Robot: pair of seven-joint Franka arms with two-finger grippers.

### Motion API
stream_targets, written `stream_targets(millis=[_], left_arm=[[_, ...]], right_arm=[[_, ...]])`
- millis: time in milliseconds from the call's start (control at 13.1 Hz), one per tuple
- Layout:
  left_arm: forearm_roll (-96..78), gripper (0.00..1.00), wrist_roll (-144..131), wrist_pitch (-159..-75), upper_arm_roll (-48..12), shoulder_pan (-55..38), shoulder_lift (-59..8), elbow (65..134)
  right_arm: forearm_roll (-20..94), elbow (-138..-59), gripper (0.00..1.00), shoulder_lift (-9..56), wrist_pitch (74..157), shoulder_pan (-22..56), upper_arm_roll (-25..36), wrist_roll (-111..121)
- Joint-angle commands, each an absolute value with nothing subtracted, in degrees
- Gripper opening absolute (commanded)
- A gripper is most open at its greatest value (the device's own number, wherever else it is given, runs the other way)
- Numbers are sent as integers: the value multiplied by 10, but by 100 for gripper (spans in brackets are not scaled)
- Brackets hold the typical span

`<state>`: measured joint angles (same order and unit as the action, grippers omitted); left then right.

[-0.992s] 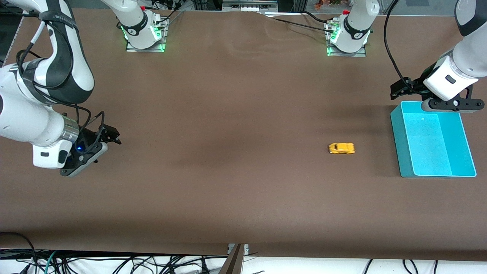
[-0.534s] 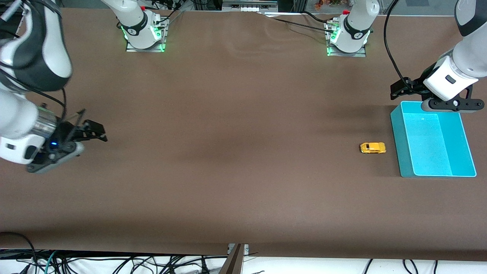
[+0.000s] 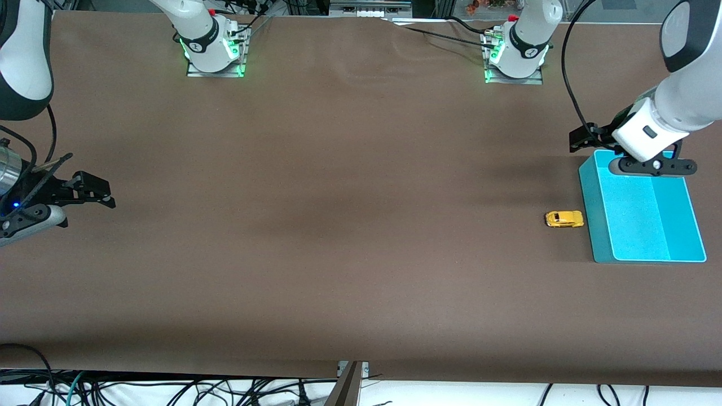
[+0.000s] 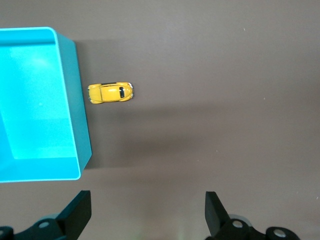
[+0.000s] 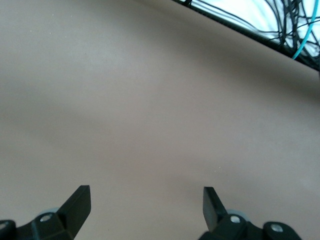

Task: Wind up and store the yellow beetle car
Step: 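Move the left gripper down over the car beside the bin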

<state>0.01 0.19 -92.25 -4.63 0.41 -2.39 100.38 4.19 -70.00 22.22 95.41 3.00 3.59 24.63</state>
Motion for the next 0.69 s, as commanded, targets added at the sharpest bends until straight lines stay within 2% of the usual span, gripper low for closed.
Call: stream_targets(millis=[0, 153, 305, 610], left_arm=[[-5, 100, 109, -913, -43, 1, -61, 968], [-4, 100, 165, -916, -43, 1, -96, 951], [-4, 100, 217, -918, -43, 1, -135, 936], [27, 100, 402, -975, -42, 2, -200, 946]], right_arm=[[26, -679, 99, 205, 948, 32, 40, 243], [12, -683, 99, 193, 943, 32, 39, 237], [1, -725, 99, 164, 943, 30, 38, 219], [1, -779, 99, 117, 926, 25, 30, 129]])
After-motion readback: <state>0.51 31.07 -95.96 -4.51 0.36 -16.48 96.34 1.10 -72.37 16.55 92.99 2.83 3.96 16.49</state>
